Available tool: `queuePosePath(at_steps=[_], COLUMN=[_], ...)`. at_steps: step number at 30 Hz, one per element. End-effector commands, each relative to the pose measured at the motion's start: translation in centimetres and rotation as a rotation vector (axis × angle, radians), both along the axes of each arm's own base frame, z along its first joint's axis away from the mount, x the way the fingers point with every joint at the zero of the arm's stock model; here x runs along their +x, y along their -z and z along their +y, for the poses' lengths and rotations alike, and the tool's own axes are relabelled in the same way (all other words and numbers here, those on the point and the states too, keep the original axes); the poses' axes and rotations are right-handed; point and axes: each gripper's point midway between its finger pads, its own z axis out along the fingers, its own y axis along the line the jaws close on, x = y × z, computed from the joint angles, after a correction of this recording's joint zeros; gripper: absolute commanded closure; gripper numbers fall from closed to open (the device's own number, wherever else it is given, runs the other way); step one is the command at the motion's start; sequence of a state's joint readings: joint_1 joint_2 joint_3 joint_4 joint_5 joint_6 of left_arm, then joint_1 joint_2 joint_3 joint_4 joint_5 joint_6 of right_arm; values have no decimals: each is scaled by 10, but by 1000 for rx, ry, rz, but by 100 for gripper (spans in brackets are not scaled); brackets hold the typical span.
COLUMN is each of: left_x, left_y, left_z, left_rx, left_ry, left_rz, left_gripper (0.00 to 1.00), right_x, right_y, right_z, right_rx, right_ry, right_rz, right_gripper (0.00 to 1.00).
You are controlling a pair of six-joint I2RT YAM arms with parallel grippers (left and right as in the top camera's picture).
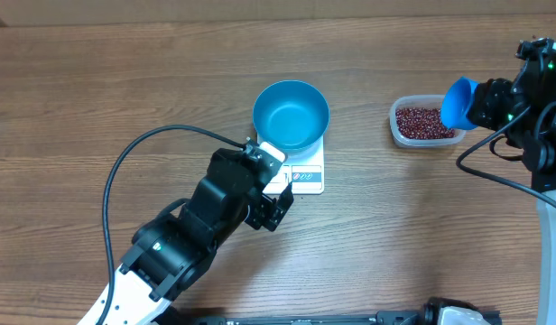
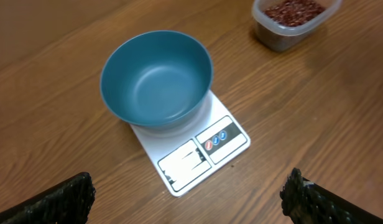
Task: Scoop item into bowl and weigh 150g on scale
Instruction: 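Lift the left gripper off the scale and pull it back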
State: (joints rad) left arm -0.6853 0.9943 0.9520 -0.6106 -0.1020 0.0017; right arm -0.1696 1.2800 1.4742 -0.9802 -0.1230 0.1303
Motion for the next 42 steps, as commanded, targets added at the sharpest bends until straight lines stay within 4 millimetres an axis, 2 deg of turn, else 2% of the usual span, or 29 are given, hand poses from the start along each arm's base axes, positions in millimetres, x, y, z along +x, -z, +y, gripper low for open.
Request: queuePosePath(at_steps=[1, 7, 15, 18, 21, 34, 42], left_x=[-6, -7, 2, 3, 2, 8, 14], left_y=[-11, -15, -29, -30, -27, -13, 5], left_z=[-3, -1, 28, 29, 24, 22, 18], left_rx=[-42, -49, -83, -108, -113, -88, -56], left_ry=[27, 21, -64, -47, -3, -10, -13], left_rz=[6, -6, -43, -31, -12, 27, 81], left_gripper=[1, 0, 0, 0, 1, 1, 1], right_x=[0, 0, 0, 0, 0, 0, 0], right_y=[-15, -15, -15, -15, -15, -15, -15], right_z=[-3, -3, -3, -3, -3, -3, -3], right_rx=[-15, -15, -15, -15, -15, -15, -15], right_ry=[10, 10, 10, 10, 10, 9, 10], right_rz=[-42, -42, -42, -42, -41, -41, -42], right_gripper=[96, 96, 96, 96, 96, 96, 96])
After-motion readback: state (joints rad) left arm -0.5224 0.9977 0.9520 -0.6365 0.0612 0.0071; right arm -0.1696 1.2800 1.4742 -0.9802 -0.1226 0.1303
